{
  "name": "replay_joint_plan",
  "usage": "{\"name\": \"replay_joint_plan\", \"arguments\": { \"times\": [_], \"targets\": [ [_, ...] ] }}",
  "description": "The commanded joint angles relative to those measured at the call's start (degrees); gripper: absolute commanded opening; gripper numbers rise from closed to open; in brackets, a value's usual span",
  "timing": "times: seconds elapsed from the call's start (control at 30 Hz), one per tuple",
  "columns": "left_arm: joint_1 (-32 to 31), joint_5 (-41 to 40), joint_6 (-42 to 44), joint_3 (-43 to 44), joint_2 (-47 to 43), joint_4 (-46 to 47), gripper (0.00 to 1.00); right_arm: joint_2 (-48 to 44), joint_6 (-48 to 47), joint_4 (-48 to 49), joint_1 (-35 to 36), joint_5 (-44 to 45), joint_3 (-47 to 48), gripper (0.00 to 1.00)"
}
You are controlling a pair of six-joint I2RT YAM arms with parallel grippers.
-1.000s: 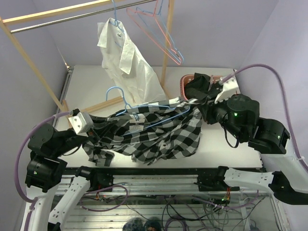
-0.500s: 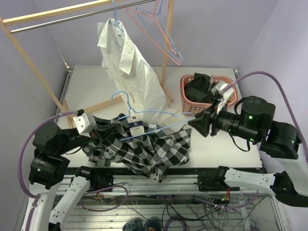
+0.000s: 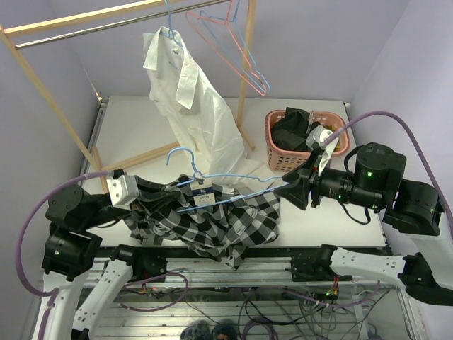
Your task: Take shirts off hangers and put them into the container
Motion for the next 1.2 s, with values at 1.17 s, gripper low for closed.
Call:
{"name": "replay_joint_plan", "arguments": {
  "times": [1.17],
  "targets": [
    [0.3,7.6,-8.7,-1.4,-2.3,11.8,0.07,0.1,-2.7,1.5,0.0,-11.1,-2.9,0.30]
  ]
}}
